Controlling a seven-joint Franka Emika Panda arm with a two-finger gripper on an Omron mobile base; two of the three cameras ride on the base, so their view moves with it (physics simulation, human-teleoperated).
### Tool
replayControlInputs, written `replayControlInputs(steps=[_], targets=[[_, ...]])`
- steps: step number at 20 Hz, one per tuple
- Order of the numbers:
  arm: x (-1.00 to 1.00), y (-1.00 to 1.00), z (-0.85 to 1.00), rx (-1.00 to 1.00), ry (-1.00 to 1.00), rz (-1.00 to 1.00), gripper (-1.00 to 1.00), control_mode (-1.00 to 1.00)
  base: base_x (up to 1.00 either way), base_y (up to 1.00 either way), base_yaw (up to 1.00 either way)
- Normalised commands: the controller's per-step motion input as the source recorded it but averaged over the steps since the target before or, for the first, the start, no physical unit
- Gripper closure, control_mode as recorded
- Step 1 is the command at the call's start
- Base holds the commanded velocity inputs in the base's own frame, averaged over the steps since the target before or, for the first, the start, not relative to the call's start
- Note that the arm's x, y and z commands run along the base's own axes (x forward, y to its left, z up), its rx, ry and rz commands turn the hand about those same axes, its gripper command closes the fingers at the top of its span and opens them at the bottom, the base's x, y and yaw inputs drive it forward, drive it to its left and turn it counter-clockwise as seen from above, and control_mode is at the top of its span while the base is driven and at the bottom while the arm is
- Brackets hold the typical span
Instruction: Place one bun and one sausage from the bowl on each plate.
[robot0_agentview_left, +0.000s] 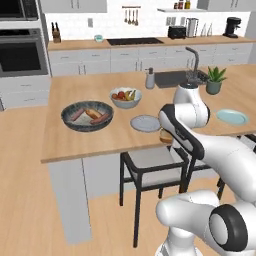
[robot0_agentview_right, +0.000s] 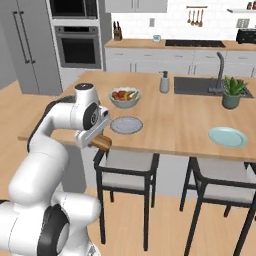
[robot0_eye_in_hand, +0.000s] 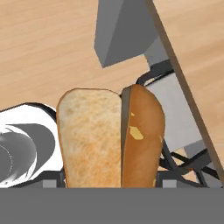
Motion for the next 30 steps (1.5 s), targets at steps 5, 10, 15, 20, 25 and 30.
replayControlInputs(steps=[5,10,15,20,25,30], targets=[[0.0,0.0,0.0,0.0,0.0,0.0,1.0,1.0,0.56,0.11,-0.05],[0.0,0.0,0.0,0.0,0.0,0.0,1.0,1.0,0.43,-0.14,0.0],[0.0,0.0,0.0,0.0,0.0,0.0,1.0,1.0,0.38,-0.08,0.01],[0.0,0.0,0.0,0.0,0.0,0.0,1.0,1.0,0.42,-0.1,0.01],[0.0,0.0,0.0,0.0,0.0,0.0,1.0,1.0,0.5,-0.09,0.0],[0.1,-0.02,0.0,0.0,0.0,0.0,1.0,-1.0,0.31,-0.06,0.0]])
